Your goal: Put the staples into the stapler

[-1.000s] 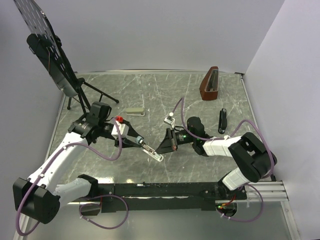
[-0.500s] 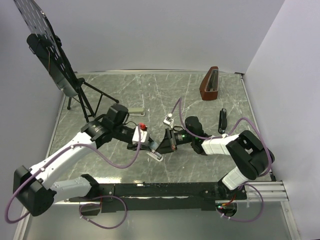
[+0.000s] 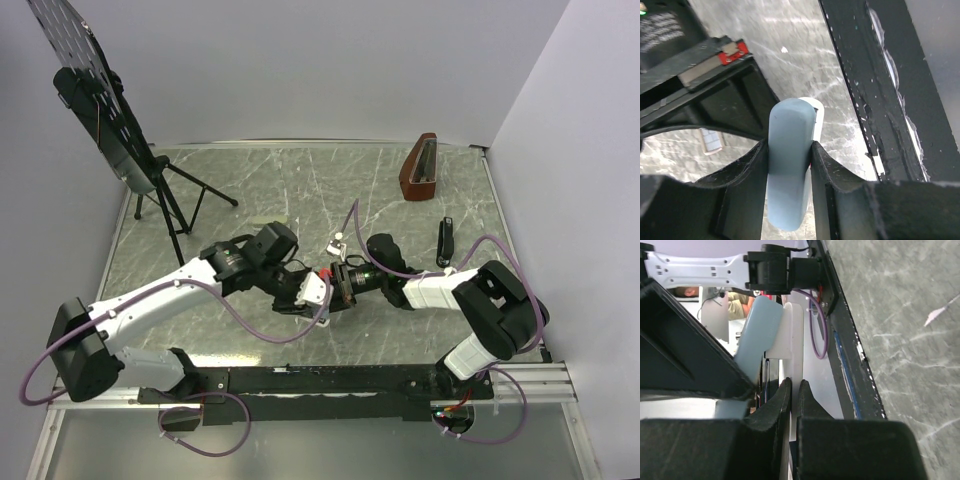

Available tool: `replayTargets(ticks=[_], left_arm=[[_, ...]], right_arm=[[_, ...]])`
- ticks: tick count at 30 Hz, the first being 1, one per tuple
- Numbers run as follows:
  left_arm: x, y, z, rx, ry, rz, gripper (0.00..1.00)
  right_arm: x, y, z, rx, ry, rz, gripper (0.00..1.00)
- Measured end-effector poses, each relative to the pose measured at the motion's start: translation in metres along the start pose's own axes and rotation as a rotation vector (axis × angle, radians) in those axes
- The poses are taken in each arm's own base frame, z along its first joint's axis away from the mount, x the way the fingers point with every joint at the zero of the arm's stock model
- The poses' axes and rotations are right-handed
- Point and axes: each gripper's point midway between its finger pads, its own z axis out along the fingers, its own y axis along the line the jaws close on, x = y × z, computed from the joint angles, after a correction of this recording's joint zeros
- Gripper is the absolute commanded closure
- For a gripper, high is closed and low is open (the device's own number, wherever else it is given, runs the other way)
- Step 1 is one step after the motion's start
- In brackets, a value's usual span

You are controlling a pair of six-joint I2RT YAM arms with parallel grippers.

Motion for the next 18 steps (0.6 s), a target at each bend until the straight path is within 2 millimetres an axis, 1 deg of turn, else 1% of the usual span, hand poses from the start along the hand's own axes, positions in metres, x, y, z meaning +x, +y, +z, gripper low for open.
replayTargets(ticks=[2,4,5,7,11,13,15,17,18], left_arm=[[0.004,-0.002,0.005,0.005,0.028,-0.005,0.74],[0.007,-0.004,0.009,0.008,0.051,-0.013,0.71],[0.008,-0.005,0.011,0.010,0.062,-0.015,0.66],[0.010,-0.007,0.015,0.014,0.079,-0.022,0.64],[0.014,-0.011,0.021,0.023,0.103,-0.045,0.48],[0.013,-0.014,0.027,0.038,0.104,-0.047,0.49],[0.011,-0.013,0.031,0.034,0.106,-0.046,0.56],[0.009,-0.012,0.034,0.033,0.103,-0.048,0.66],[0.009,-0.012,0.036,0.035,0.106,-0.048,0.68]], right_arm=[[0.000,-0.002,0.000,0.009,0.001,-0.002,1.00],[0.000,-0.005,0.000,0.023,0.001,-0.006,1.00],[0.001,-0.007,0.000,0.029,0.001,-0.009,1.00],[0.002,-0.010,0.000,0.039,0.004,-0.010,1.00],[0.004,-0.016,0.000,0.061,0.005,-0.013,1.00],[-0.003,-0.016,0.002,0.072,-0.017,-0.042,1.00],[-0.006,-0.016,0.003,0.080,-0.026,-0.061,1.00],[-0.007,-0.018,0.003,0.090,-0.034,-0.068,1.00],[-0.007,-0.018,0.003,0.091,-0.034,-0.072,1.00]])
